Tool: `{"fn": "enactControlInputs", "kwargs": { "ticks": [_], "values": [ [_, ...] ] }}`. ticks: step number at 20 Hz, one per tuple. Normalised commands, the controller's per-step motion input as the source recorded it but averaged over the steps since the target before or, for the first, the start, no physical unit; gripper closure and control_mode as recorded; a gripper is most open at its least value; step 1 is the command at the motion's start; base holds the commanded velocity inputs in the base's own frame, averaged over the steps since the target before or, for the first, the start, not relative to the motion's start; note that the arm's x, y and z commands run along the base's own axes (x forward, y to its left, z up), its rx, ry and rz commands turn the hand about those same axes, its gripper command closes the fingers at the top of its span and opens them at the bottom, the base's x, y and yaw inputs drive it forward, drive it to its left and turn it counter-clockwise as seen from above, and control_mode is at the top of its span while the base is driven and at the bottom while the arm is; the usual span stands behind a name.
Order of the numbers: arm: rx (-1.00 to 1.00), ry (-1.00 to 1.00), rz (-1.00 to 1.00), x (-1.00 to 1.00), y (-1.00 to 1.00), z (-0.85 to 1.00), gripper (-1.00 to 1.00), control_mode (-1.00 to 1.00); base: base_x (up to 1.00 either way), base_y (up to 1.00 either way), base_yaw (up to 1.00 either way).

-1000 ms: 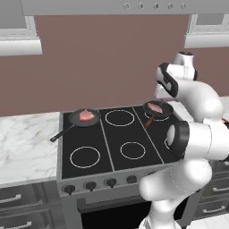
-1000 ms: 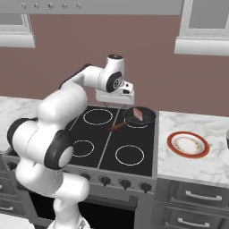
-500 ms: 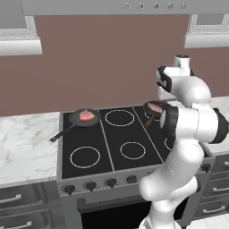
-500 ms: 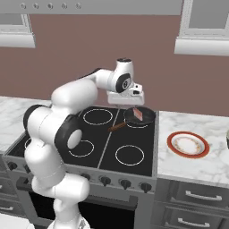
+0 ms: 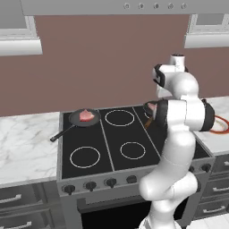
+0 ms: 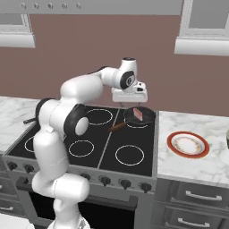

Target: Place one of the steaks on the plate and the other in the bowl. Then place the bowl in the fridge.

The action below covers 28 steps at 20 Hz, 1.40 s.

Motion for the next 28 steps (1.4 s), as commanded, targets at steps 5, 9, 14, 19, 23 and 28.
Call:
{"fn": "enactControlInputs", "kwargs": {
  "ticks": [5,9,14,19,23,28],
  "values": [
    [0.01,0.02,0.03,0.51,0.0,-0.23,-1.0,-1.0,0.0,0.0,0.0],
    [0.09,0.09,0.03,0.64,-0.01,-0.32,-1.0,-1.0,0.0,0.0,0.0],
    [0.12,0.11,0.02,0.58,-0.1,-0.29,-1.0,-1.0,0.0,0.0,0.0],
    [0.03,0.07,0.03,0.53,-0.28,-0.06,-1.0,-1.0,0.0,0.0,0.0],
    [0.0,0.02,0.01,0.37,-0.11,-0.11,-1.0,-1.0,0.0,0.0,0.0],
    [0.0,0.0,0.0,0.31,0.0,-0.32,-1.0,-1.0,0.0,0.0,0.0]
  ]
}}
